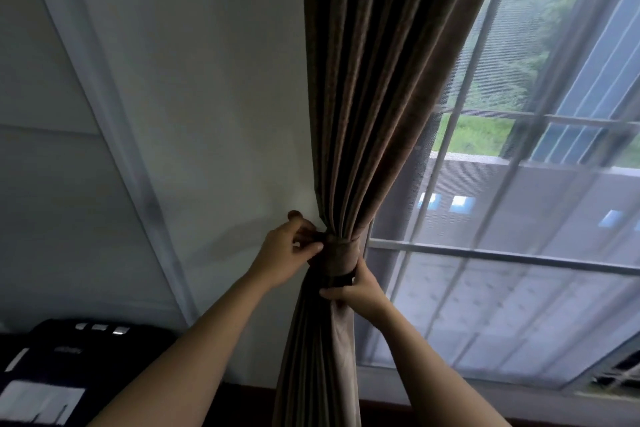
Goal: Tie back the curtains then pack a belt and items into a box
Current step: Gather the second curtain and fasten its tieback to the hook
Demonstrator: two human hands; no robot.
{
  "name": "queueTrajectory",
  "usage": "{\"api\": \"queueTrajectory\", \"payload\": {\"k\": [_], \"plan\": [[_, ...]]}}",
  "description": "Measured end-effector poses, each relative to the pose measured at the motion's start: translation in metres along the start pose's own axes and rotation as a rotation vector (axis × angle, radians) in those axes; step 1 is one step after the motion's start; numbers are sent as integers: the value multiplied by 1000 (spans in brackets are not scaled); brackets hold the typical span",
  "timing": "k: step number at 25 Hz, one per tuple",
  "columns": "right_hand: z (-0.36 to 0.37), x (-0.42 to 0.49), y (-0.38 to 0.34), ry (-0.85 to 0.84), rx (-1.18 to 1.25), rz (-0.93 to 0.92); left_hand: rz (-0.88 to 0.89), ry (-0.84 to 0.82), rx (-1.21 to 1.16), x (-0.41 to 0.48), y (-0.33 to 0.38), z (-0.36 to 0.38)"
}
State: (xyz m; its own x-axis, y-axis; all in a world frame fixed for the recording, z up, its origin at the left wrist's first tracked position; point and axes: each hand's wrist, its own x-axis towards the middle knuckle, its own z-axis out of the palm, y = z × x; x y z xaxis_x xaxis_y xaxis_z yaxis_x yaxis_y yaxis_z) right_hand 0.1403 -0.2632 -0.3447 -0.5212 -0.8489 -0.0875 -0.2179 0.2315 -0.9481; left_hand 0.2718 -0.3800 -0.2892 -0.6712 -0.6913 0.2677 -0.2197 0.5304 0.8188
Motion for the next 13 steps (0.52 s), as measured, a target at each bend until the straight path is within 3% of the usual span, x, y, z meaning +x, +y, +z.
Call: {"api": "queueTrajectory", "payload": {"k": [2,5,7,13], "plan": [[-7,-1,-2,-58,-33,30,-145,141,-107,-15,-15,10],[-9,-2,2,-69,-48,4,-314,-62,-83,-34,-39,23],[-9,-4,5,-40,-105,-41,-295,-188,-61,-39,-43,31],[-26,10,-2,-13,-319,-25,-183,-208,120,-41,-32,58]]}}
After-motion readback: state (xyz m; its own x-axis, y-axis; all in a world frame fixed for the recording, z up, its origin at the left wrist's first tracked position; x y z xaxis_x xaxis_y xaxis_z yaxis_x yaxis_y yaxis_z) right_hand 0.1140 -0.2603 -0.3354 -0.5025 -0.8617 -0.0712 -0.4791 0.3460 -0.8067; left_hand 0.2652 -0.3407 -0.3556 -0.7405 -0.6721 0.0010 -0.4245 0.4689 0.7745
